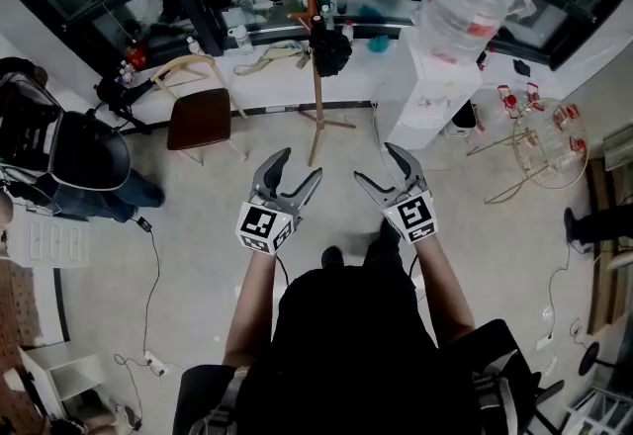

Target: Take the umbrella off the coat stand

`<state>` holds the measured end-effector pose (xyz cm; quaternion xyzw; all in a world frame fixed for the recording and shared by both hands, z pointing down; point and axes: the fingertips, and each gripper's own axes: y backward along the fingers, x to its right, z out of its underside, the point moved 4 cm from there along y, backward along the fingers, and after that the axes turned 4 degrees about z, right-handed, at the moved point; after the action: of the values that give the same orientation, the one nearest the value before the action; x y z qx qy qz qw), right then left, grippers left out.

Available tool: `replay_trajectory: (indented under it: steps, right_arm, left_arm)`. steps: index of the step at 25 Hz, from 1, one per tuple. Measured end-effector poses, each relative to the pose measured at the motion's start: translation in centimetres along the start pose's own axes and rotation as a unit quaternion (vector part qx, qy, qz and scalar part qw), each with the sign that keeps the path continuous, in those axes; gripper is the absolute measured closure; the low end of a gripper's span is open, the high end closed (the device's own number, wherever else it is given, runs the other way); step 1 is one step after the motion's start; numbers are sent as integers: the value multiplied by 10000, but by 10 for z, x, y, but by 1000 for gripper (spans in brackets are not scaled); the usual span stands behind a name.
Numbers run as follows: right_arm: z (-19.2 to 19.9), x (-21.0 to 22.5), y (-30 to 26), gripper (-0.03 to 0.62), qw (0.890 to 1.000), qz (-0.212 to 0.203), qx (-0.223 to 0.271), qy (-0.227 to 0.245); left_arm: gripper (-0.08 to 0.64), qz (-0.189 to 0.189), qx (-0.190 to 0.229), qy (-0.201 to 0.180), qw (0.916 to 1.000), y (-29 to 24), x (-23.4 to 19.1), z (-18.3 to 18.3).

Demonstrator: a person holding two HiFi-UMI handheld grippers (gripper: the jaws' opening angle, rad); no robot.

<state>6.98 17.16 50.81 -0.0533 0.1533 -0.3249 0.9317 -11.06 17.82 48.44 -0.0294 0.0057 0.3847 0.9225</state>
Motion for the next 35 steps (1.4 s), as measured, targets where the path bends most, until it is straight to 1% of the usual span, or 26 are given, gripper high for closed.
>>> replay_trajectory:
  steps: [3, 6, 9, 15, 19, 30, 35]
  right_arm:
    - [0, 3, 3, 224, 10000, 75, -10, 32]
    - [-2, 10, 1, 224, 9999, 126, 11, -15]
    - [-1, 17, 2, 225, 9999, 101, 2, 4]
    - [3, 29, -2, 230, 9999, 96, 27, -45]
    - [8, 43, -10, 235, 9999, 77, 36, -80]
    - [14, 78, -47, 244, 9999, -42, 0, -142]
    - [13, 98, -73, 247, 9997, -132, -31, -189]
  left_arm:
    - [235, 16, 2, -59, 10000, -1, 3, -2]
    - [235, 12, -54, -28, 10000, -5, 0, 0]
    - [235, -5, -83, 19, 10000, -12, 1, 2]
    - [235, -65, -124, -21, 9999, -24, -4, 1]
    - [238, -112, -238, -142, 9996, -34, -7, 2]
    - [247, -188, -366, -139, 9991, -68, -34, 1]
    - [253, -265, -438, -36, 9987, -86, -56, -1]
